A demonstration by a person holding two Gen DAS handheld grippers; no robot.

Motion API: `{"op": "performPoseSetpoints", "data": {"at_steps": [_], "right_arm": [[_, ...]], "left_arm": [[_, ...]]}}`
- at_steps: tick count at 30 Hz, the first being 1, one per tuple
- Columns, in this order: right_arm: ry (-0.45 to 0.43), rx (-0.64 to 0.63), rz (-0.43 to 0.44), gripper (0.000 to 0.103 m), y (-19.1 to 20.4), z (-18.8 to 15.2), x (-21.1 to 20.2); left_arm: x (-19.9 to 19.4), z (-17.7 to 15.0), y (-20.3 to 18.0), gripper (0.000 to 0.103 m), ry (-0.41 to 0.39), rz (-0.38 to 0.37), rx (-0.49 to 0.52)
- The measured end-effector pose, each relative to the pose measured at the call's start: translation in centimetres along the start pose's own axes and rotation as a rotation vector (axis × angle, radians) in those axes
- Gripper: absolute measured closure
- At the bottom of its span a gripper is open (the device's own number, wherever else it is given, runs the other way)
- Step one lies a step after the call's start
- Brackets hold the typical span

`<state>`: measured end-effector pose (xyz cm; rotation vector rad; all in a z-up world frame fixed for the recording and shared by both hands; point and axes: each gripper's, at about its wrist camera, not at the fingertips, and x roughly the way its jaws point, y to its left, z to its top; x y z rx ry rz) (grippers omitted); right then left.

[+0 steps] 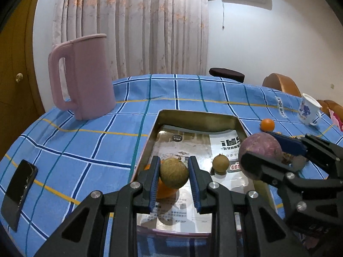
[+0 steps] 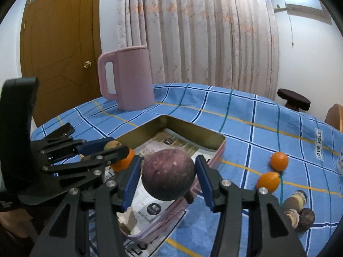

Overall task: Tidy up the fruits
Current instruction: 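Open both grippers to drop the purple and brown fruits into the tin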

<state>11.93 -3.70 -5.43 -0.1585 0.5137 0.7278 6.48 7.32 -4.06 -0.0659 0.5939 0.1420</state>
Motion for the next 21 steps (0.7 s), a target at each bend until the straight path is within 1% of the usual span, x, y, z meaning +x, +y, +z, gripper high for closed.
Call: {"op": "performPoseSetpoints", "data": {"at_steps": [4, 5, 7, 9, 10, 11, 13, 15, 19, 20, 21], "right_arm": [[0.008, -0.043, -0.005, 0.049, 0.9, 0.1, 0.4], [0.006, -0.068, 0.002, 0.048, 1.4, 0.2, 0.5], [-0.008, -0.095, -0.012, 0.047, 1.9, 0.2, 0.5], [-0.023, -0.078, 0.022, 0.046, 1.8, 0.4, 0.1], [-0.039, -0.072, 0.028, 0.042, 1.7, 0.6, -0.4], [-0.065, -0.069, 0.019, 0.036, 1.4, 0.7, -1.1], [-0.090, -0.059, 0.008, 0.033, 0.9, 0.8, -2.3], [-0.111, -0.052, -0.033, 0.033, -0.4, 0.6, -4.0], [-0.092, -0.007, -0.151, 0.033, -4.2, -0.4, -6.6], [-0.078, 0.023, -0.204, 0.033, -6.1, -1.0, -7.5], [-0.072, 0.037, -0.240, 0.033, -7.0, -1.3, -8.0]], "left_arm": [[-0.2, 0.0, 0.3, 0.075, 0.002, 0.005, -0.016], [-0.2, -0.1, 0.5, 0.075, 0.003, 0.021, -0.022], [-0.2, -0.1, 0.8, 0.073, 0.010, 0.027, -0.029], [-0.2, -0.2, 0.9, 0.060, 0.016, 0.038, -0.036], [-0.4, -0.2, 0.9, 0.043, 0.014, 0.050, -0.041], [-0.6, -0.1, 1.0, 0.032, 0.004, 0.052, -0.050], [-1.3, 0.0, 0.8, 0.031, -0.022, 0.034, -0.061], [-1.8, 0.3, 0.1, 0.031, -0.035, 0.018, -0.055], [-2.5, 0.9, -2.5, 0.031, -0.060, -0.049, -0.020], [-2.4, 1.0, -3.5, 0.031, -0.059, -0.069, -0.007], [-2.3, 1.1, -4.2, 0.031, -0.057, -0.087, 0.004]]}}
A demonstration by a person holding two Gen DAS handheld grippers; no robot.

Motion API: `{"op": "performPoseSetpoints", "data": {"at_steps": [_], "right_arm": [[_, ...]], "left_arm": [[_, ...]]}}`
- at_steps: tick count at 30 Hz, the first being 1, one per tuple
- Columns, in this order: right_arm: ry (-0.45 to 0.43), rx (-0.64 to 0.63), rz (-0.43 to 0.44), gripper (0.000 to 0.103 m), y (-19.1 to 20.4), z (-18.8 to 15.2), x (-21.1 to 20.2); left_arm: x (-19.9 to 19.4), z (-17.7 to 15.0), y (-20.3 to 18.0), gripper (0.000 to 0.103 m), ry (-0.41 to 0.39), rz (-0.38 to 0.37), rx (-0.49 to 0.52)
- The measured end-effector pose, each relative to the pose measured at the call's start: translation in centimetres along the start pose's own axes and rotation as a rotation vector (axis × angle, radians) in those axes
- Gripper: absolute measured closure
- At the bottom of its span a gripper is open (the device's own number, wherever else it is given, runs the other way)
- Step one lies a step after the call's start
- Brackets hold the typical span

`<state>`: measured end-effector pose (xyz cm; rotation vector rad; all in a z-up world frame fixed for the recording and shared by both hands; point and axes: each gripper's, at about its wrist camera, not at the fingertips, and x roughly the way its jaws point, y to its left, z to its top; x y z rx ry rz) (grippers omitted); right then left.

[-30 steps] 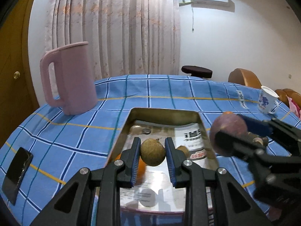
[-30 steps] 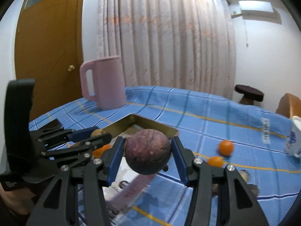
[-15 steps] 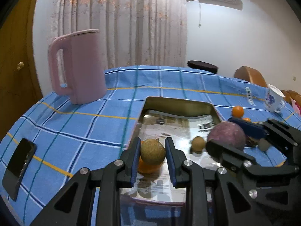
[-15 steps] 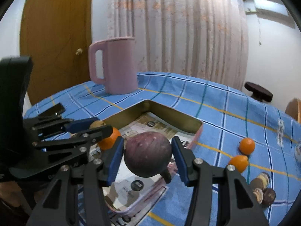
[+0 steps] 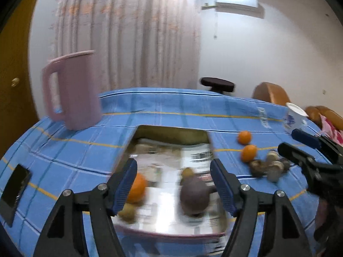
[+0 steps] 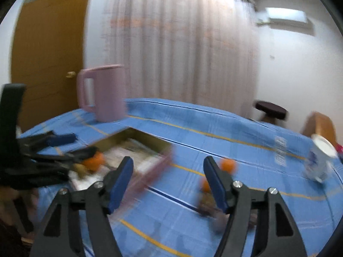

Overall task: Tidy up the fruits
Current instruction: 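Open both grippers to drop the purple and brown fruits into the tin, then lower the right gripper onto a dark brown round fruit and close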

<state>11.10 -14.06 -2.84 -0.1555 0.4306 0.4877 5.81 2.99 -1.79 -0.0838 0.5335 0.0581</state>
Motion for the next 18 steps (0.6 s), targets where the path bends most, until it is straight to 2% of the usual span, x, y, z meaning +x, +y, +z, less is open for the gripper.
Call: {"op": "performPoseSetpoints", "data": {"at_steps": [2, 6, 10, 13, 15, 18], "right_arm": [[0.037, 0.060, -0.102, 0.033, -3.6, -0.9, -0.4], [0.146, 0.138, -0.198, 0.034, -7.9, -2.5, 0.3], [0.212, 0.199, -0.205, 0.042, -9.9, -3.9, 1.2], [0.247, 0.204, -0.196, 0.042, -10.2, -4.1, 2.0], [0.267, 0.195, -0.159, 0.042, -10.1, -4.2, 2.1], [0.304, 0.183, -0.120, 0.044, -9.5, -4.3, 3.0]], "left_arm": [[0.5, 0.1, -1.8, 0.031, 0.015, -0.037, 0.023], [1.7, 0.0, -5.7, 0.031, 0.030, -0.101, 0.079], [3.9, -0.2, -8.0, 0.031, 0.081, -0.108, 0.145], [5.0, -0.3, -8.0, 0.031, 0.111, -0.090, 0.147], [5.4, -0.4, -7.9, 0.031, 0.125, -0.110, 0.131], [5.5, -0.5, -8.3, 0.031, 0.122, -0.090, 0.137]]}}
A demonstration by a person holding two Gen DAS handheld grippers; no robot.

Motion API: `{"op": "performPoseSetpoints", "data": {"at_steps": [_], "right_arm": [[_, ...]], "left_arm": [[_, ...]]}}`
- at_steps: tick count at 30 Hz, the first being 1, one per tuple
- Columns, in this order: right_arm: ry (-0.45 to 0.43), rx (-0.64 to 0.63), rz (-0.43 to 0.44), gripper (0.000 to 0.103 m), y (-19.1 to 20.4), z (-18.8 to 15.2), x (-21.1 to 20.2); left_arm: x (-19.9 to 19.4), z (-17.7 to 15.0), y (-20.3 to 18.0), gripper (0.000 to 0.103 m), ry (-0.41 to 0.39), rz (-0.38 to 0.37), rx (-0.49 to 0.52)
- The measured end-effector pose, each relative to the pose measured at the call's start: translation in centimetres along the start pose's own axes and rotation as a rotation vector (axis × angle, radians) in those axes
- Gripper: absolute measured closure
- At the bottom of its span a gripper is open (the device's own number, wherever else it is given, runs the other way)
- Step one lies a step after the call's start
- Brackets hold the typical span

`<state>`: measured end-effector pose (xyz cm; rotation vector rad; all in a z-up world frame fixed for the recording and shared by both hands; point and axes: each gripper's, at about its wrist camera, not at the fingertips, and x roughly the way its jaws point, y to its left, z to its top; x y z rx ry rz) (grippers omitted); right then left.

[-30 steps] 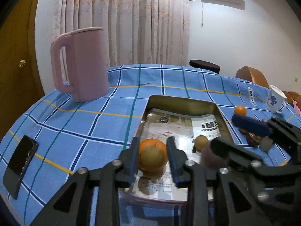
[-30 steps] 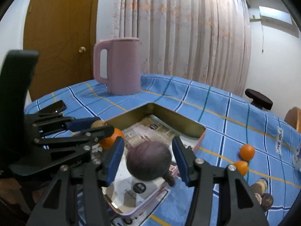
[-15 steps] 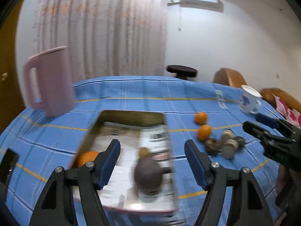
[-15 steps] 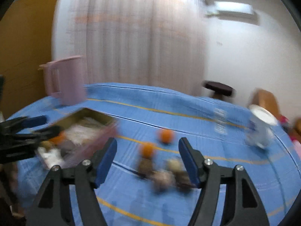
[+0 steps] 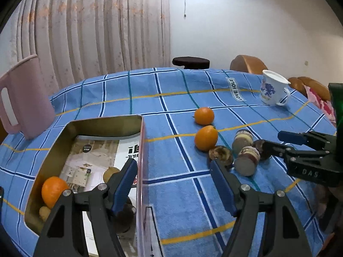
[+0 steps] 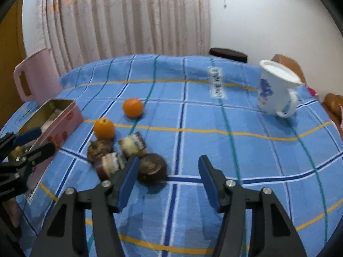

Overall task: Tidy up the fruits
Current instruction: 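Lower the right gripper onto a dark brown round fruit and close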

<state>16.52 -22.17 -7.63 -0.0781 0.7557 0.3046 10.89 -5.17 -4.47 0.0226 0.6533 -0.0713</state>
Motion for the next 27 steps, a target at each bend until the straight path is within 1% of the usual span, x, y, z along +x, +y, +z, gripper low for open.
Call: {"op": "performPoseSetpoints", "data": {"at_steps": [2, 4, 7, 9, 11, 13, 16, 19, 24, 27], "right_arm": [[0.035, -0.014, 0.016, 0.045, 0.3, 0.1, 0.7], [0.074, -0.009, 0.054, 0.049, 0.5, 0.2, 1.6], [0.086, -0.001, 0.110, 0.062, 0.4, 0.0, 1.9], [0.082, -0.007, 0.100, 0.062, 0.6, 0.0, 2.0], [0.065, -0.022, 0.087, 0.063, 0.9, 0.0, 1.5], [0.022, -0.014, 0.060, 0.063, 1.0, -0.1, 0.5], [-0.028, 0.034, 0.019, 0.063, 0.3, -0.4, -0.8], [-0.066, 0.086, -0.009, 0.063, -0.9, -0.5, -1.7], [-0.115, 0.168, -0.021, 0.063, -2.8, -0.9, -2.9], [-0.121, 0.188, -0.020, 0.063, -3.3, -1.0, -3.1]], "left_arm": [[0.0, 0.0, 0.0, 0.031, -0.003, 0.003, -0.010], [-0.5, 0.1, -0.1, 0.031, -0.020, 0.001, -0.009], [-1.9, 0.2, -0.4, 0.031, -0.067, 0.019, 0.002], [-2.3, 0.4, -0.9, 0.031, -0.072, -0.016, 0.011], [-2.3, 0.6, -1.5, 0.031, -0.069, -0.021, 0.025], [-1.9, 0.7, -2.5, 0.031, -0.060, -0.033, 0.047], [-1.1, 0.7, -4.2, 0.031, -0.054, -0.051, 0.077], [0.1, 0.8, -5.8, 0.031, -0.025, -0.072, 0.108], [1.8, 1.1, -7.4, 0.031, 0.018, -0.106, 0.118], [2.7, 1.3, -8.2, 0.031, 0.048, -0.135, 0.116]]}}
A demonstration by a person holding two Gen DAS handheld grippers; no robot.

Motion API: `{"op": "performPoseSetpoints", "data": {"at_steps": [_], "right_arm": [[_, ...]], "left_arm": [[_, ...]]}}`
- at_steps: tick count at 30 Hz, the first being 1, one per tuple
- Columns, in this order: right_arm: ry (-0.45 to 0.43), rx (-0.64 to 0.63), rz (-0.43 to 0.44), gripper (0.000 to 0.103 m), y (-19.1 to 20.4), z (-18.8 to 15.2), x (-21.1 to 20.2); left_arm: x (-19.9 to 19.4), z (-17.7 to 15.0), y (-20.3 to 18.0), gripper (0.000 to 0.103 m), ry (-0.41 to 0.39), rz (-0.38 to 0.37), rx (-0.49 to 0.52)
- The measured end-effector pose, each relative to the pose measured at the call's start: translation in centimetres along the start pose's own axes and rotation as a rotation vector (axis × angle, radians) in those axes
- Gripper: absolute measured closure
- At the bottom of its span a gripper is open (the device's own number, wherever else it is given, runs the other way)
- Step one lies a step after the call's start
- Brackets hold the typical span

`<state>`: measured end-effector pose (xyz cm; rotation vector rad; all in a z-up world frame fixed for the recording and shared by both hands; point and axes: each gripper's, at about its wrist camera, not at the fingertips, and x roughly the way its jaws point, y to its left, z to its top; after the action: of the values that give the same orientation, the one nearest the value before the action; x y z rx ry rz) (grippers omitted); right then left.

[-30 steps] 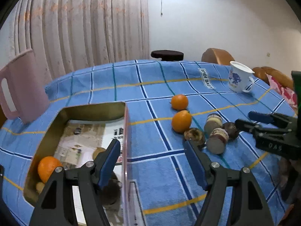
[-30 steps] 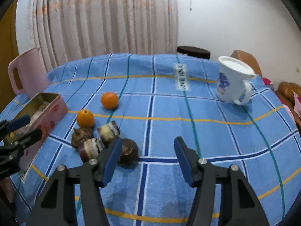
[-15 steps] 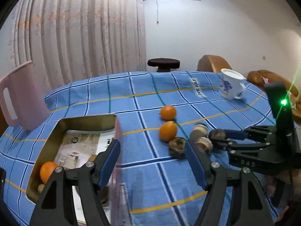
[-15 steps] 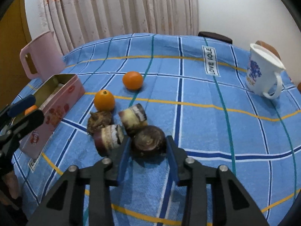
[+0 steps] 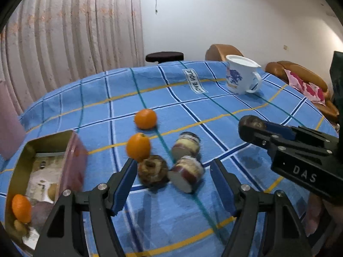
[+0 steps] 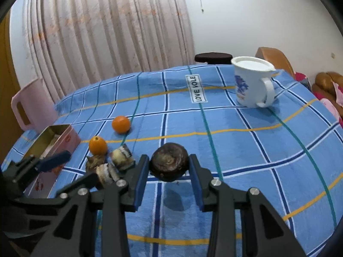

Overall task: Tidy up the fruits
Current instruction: 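Grasp a brown-and-cream striped fruit with the left gripper while the right holds its fruit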

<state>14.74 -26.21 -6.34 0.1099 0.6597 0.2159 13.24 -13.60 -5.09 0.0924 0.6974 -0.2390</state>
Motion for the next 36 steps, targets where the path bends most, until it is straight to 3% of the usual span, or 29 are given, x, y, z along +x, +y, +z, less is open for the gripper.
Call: {"op": "performPoseSetpoints", "data": {"at_steps": [7, 12, 20, 36], "right_arm": [[-0.012, -0.025, -0.006, 0.063, 0.6, 0.0, -0.1], [-0.027, -0.026, -0.003, 0.063, 0.7, -0.1, -0.3], [-0.088, -0.055, 0.011, 0.063, 1.3, -0.3, -1.5], [-0.180, -0.112, 0.040, 0.063, 2.3, -0.7, -3.3]], "left_arm": [[1.9, 0.4, -1.0, 0.058, 0.077, -0.041, -0.002], [1.5, 0.3, -0.2, 0.059, 0.058, -0.061, -0.040], [-1.0, -0.1, 1.2, 0.059, -0.061, -0.049, -0.103], [-3.2, -0.5, 0.3, 0.059, -0.182, 0.014, -0.053]]}}
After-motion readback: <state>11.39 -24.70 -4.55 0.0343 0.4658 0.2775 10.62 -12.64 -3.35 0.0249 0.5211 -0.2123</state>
